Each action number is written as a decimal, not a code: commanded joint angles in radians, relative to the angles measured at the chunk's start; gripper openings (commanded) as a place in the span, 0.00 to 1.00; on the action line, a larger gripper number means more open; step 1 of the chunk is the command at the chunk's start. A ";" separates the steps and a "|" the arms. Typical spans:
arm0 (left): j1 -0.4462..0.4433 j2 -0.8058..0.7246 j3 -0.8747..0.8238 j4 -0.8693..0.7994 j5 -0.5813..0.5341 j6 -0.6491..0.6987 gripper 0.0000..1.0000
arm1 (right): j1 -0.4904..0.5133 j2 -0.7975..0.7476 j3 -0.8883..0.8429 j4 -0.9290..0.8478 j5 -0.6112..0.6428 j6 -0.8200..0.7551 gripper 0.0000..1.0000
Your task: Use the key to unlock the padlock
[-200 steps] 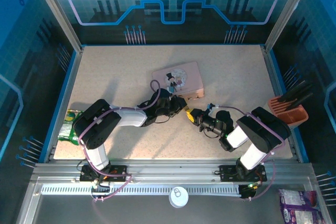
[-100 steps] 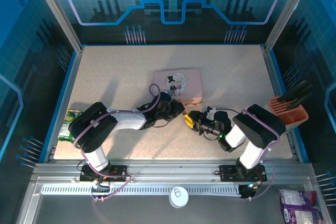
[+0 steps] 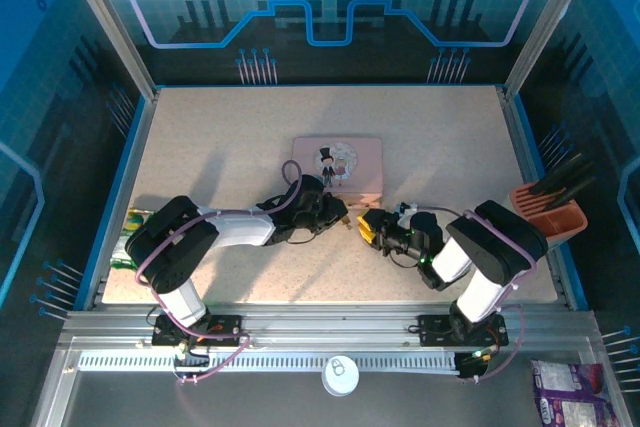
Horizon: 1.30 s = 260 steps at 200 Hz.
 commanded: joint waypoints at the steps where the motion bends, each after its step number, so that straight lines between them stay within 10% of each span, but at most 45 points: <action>1: 0.020 -0.043 0.016 0.038 0.049 -0.005 0.07 | -0.002 -0.086 0.020 -0.124 -0.012 -0.080 0.37; 61: 0.033 -0.046 0.016 0.033 0.071 -0.025 0.07 | -0.001 -0.462 0.226 -0.957 0.010 -0.496 0.36; 121: 0.032 -0.052 0.026 -0.001 0.081 -0.027 0.07 | 0.045 -0.646 0.311 -1.305 0.170 -0.886 0.35; 183: 0.032 -0.065 0.039 -0.033 0.080 -0.019 0.07 | 0.277 -0.678 0.342 -1.328 0.428 -1.354 0.33; 260: 0.027 -0.051 0.068 -0.062 0.093 -0.025 0.07 | 0.345 -0.549 0.344 -1.228 0.493 -1.469 0.33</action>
